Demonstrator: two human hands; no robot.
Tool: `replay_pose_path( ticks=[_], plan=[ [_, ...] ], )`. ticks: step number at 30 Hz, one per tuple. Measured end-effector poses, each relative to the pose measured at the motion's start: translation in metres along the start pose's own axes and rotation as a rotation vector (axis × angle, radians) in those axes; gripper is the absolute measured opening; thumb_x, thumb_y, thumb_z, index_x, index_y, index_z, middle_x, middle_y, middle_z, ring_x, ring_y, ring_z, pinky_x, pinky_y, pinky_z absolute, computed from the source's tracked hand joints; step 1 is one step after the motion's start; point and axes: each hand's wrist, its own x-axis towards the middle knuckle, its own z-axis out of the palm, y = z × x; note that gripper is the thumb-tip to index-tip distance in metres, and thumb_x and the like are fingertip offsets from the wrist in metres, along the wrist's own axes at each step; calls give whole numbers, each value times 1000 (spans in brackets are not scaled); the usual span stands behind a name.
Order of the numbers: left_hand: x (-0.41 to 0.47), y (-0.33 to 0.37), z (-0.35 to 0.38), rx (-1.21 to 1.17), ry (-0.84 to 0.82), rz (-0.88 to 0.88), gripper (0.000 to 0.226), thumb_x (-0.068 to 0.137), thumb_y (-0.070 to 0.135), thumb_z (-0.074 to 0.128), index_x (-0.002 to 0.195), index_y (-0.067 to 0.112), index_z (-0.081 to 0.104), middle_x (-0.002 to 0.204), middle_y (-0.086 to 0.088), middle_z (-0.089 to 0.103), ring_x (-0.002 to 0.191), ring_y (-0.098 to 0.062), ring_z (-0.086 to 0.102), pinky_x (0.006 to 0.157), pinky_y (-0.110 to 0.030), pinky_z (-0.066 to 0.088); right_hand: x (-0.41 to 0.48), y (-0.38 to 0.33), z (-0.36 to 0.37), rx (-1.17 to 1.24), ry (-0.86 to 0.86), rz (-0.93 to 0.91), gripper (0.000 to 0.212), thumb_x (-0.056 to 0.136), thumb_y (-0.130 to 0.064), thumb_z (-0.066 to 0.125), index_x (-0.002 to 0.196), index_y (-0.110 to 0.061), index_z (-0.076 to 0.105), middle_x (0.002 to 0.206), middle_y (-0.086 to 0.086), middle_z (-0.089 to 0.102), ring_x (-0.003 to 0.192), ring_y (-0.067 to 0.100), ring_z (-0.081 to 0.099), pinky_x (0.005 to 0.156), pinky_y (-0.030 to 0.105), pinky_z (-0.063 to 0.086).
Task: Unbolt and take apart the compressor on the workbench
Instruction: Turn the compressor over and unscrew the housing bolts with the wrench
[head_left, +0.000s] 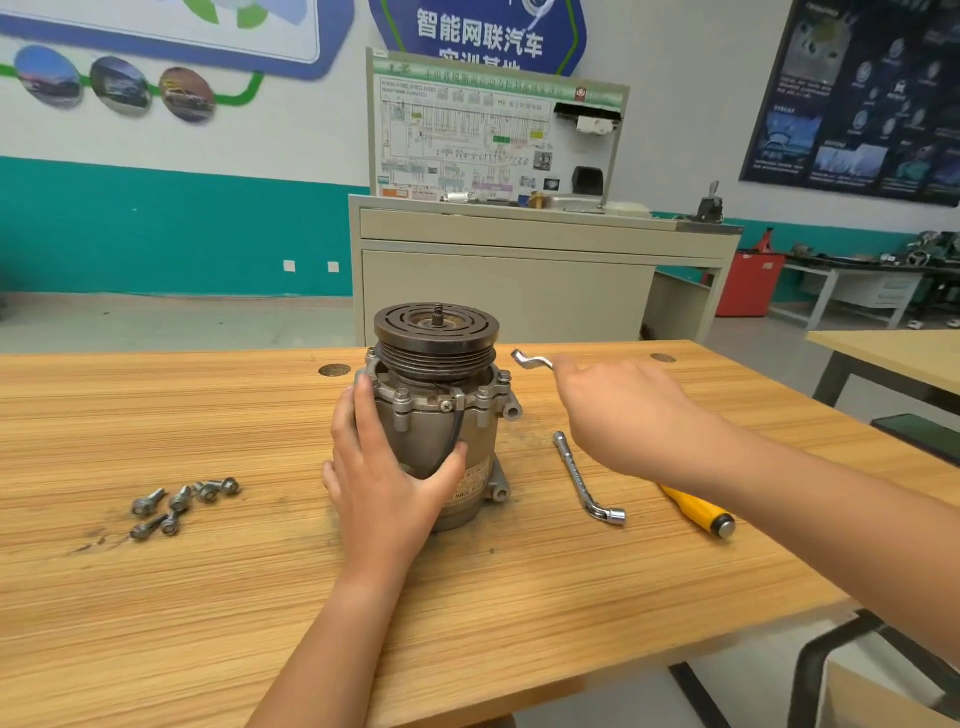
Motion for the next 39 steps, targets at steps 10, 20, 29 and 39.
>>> replay_pose_path(
  ticks=[10, 20, 29, 39],
  plan=[
    [0, 1, -1, -9, -8, -1, 106, 66, 47, 75, 150, 15, 17, 151, -8, 25, 138, -24, 27, 105, -59, 27, 2, -27, -29, -376, -159, -169, 60, 89, 8, 41, 144, -1, 20, 121, 5, 52, 53, 19, 40, 39, 27, 31],
    [0, 2, -2, -18, -18, -13, 106, 66, 49, 73, 150, 17, 17, 152, -6, 23, 139, -21, 24, 106, -61, 24, 12, -7, -34, -504, -150, -291, 43, 92, 1, 40, 135, -7, 39, 62, 0, 27, 46, 15, 27, 38, 25, 26],
    [0, 3, -3, -18, -24, -17, 106, 67, 45, 76, 150, 16, 17, 151, -6, 24, 138, -22, 26, 106, -61, 26, 27, 12, -12, -435, -68, -233, 30, 93, -7, 36, 122, -10, 42, 56, -2, 35, 45, 13, 34, 38, 25, 23],
    [0, 3, -4, -58, -20, -12, 108, 65, 39, 80, 149, 18, 17, 151, -5, 24, 137, -23, 27, 106, -60, 28, 95, 10, 30, -136, 167, -200, 28, 93, -1, 38, 118, -7, 51, 115, 10, 59, 105, 26, 55, 82, 30, 43]
  ],
)
